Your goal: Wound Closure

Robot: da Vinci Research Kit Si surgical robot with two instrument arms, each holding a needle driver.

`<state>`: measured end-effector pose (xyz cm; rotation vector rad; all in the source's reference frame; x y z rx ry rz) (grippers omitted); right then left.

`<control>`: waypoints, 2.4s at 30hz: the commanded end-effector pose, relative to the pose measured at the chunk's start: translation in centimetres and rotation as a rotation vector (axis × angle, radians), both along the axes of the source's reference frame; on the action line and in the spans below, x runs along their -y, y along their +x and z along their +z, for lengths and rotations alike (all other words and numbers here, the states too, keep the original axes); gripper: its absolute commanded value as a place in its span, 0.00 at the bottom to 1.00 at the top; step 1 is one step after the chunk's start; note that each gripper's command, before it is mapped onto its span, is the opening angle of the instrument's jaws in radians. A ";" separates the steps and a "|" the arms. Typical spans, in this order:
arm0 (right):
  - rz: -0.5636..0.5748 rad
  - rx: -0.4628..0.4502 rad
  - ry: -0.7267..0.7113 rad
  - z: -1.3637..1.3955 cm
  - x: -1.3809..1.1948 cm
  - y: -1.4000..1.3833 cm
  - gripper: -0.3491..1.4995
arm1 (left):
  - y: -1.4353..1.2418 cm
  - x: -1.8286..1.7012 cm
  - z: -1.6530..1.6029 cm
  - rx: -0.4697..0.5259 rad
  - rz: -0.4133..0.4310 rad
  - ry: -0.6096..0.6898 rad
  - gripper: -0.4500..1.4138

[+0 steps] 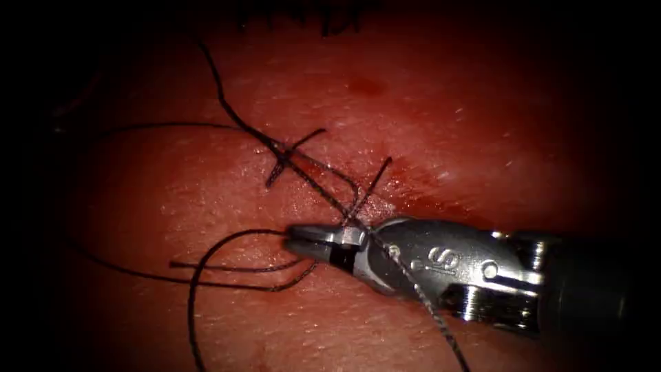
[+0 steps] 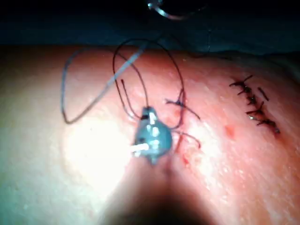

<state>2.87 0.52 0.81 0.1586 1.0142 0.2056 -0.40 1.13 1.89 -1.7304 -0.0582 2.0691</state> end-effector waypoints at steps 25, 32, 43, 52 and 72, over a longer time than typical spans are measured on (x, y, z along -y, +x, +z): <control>-0.081 -0.177 -0.002 -1.67 1.22 -0.07 0.00 | -0.07 0.02 0.09 -0.002 0.003 0.003 0.00; -0.088 -0.231 0.019 -1.98 1.26 0.00 0.15 | -0.07 0.02 0.09 -0.002 0.003 0.003 0.00; 0.009 -0.279 -0.041 -1.49 0.41 -0.15 0.88 | -0.07 0.03 0.09 -0.001 0.002 0.008 0.00; -0.007 -0.230 -0.096 -1.12 0.26 -0.05 0.86 | -0.07 0.04 0.10 -0.003 0.004 0.008 0.00; -0.041 -0.111 -0.154 -0.60 0.03 0.02 0.58 | -0.07 0.04 0.13 -0.007 0.007 0.012 0.00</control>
